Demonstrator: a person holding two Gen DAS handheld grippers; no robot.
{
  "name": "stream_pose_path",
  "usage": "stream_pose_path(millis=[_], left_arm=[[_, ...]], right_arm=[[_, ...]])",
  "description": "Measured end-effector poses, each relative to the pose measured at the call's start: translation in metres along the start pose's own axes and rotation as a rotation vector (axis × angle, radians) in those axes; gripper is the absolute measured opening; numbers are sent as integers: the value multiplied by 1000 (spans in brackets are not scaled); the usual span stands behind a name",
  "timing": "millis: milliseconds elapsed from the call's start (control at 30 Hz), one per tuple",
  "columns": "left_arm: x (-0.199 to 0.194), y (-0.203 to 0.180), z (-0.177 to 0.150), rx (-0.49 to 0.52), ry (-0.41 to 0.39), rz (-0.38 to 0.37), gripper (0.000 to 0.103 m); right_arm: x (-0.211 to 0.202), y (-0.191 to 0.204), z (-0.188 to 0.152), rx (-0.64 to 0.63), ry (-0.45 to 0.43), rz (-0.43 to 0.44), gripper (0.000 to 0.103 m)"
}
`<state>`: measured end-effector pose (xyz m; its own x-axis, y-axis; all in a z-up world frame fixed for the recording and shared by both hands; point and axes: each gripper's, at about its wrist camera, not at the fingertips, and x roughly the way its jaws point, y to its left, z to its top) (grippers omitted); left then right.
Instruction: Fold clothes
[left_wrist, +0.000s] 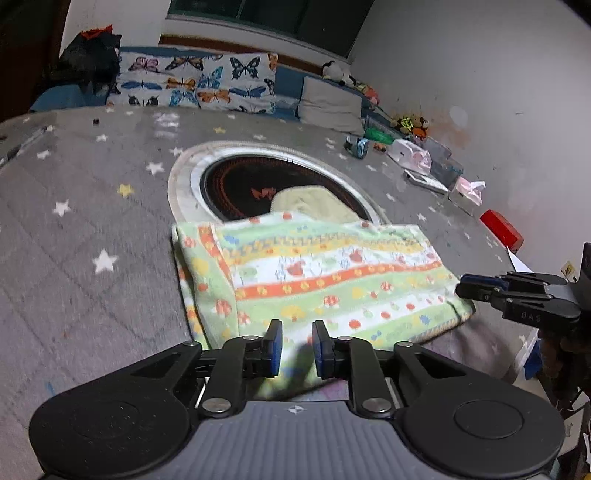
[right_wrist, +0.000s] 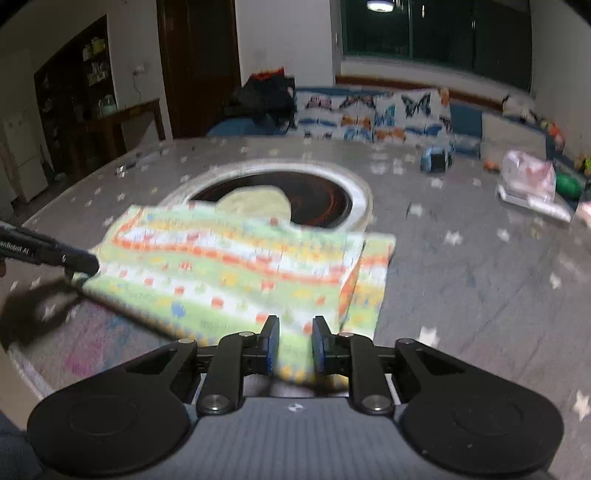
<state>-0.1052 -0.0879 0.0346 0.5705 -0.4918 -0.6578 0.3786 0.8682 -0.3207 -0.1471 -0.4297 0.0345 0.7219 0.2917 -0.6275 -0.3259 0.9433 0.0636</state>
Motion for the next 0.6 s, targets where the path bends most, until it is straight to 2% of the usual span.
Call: stream_pose_path(millis=[100, 300, 467, 533, 600], left_arm=[[4, 4, 10, -17, -9, 11, 20], [23, 20, 23, -60, 6, 36, 20], [34, 32, 30, -100, 13, 48, 20], [35, 32, 35, -102, 5, 61, 28], [36, 31, 41, -100, -1, 61, 29]], right_arm=[[10, -1, 9, 7, -20, 8, 20], [36, -9, 11, 36, 30, -16, 20], [41, -10, 20, 24, 20, -27, 23], [47, -12, 27, 23, 13, -32, 24], [55, -14, 34, 27, 9, -34, 24]])
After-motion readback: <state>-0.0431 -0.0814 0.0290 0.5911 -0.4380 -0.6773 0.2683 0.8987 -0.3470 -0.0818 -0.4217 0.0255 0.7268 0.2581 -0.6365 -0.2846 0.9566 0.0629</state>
